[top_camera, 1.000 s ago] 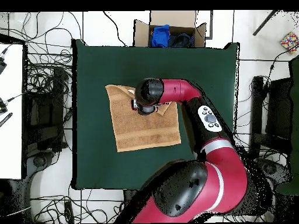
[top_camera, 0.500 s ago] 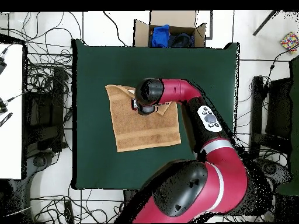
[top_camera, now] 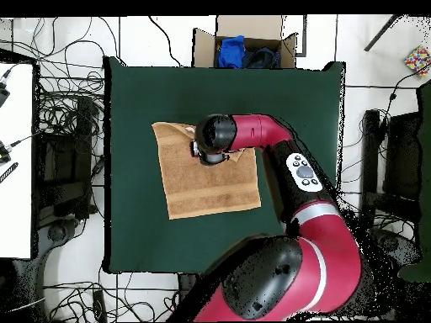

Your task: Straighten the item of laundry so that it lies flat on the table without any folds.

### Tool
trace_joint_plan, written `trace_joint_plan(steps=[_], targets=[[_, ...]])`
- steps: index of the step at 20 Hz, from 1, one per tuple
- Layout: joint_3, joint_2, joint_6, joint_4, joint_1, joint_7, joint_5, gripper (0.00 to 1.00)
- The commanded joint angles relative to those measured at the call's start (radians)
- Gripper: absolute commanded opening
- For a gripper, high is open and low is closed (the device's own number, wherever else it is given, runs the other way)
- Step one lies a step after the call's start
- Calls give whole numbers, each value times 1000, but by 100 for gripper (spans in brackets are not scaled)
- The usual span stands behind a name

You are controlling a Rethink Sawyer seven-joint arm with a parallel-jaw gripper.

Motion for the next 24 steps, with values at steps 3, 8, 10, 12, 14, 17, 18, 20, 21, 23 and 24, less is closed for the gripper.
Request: trace_joint_plan(steps=[3, 8, 10, 12, 14, 17, 18, 20, 21, 23, 24], targets=[[7, -60, -121, 51, 3, -79, -67, 100], [2, -62, -125, 54, 14, -67, -67, 100], [0, -60, -130, 51, 18, -63, -67, 100], [0, -56, -135, 48, 21, -60, -67, 100], [0, -54, -141, 49, 21, -58, -66, 100], [-3, -56, -136, 40, 29, -59, -68, 100], [-3, -53, -130, 32, 32, -61, -68, 100], [-2, -52, -129, 30, 33, -62, -67, 100], [-2, -52, -130, 31, 33, -60, -67, 100], [-2, -52, -131, 32, 33, -61, -66, 100], [-1, -53, -131, 32, 33, -62, -65, 100]])
